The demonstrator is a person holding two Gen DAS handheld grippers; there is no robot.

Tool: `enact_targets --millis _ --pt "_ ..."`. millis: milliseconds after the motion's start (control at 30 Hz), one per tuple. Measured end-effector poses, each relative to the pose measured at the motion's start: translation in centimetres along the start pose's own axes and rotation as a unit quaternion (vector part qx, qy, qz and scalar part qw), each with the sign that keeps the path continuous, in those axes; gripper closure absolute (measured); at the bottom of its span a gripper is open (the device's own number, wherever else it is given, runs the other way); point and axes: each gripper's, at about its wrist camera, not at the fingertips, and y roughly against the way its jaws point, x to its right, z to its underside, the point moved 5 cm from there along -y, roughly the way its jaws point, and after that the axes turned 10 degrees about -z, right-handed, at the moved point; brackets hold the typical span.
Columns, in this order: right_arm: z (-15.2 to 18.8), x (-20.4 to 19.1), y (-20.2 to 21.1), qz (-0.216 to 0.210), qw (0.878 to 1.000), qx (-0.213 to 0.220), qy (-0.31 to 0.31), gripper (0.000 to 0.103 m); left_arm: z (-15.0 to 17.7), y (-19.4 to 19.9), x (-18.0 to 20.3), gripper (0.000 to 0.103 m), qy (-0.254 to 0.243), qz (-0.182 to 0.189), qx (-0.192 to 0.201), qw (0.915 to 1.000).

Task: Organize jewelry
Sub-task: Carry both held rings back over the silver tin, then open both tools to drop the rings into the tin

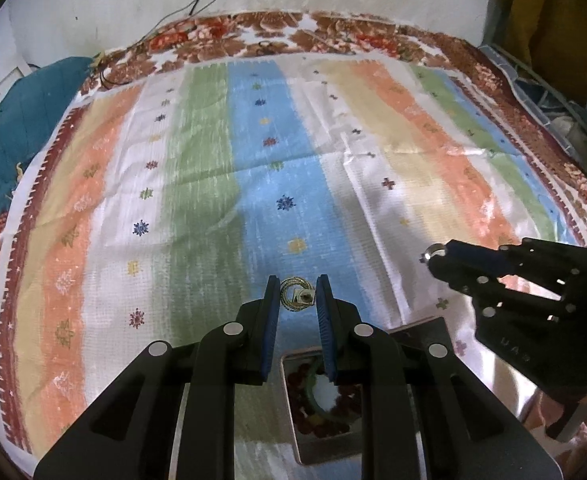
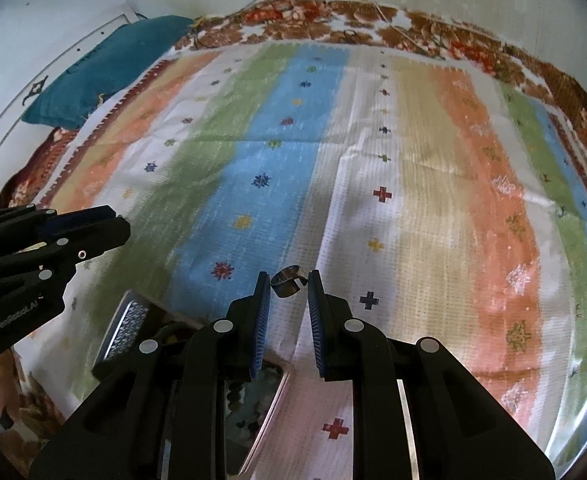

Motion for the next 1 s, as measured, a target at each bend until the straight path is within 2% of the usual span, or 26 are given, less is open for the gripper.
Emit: enact_targets --millis 367,600,1000 --pt "1.8 -2.6 2.6 -0.026 0.999 0.022 0.020 0.083 1.5 3.0 0.6 0.085 0.007 0.035 0.021 0.9991" --pt "2.9 -3.2 3.3 -0.058 0.998 0.025 0.003 0.083 2.6 4.4 1.3 0.085 0.006 0.047 0.029 0.9985" --pt "4.2 -4.0 3.2 -0.086 0.996 0.010 -0.010 0.083 3.4 5.0 1.2 0.085 0.021 0.063 0.027 0.9975"
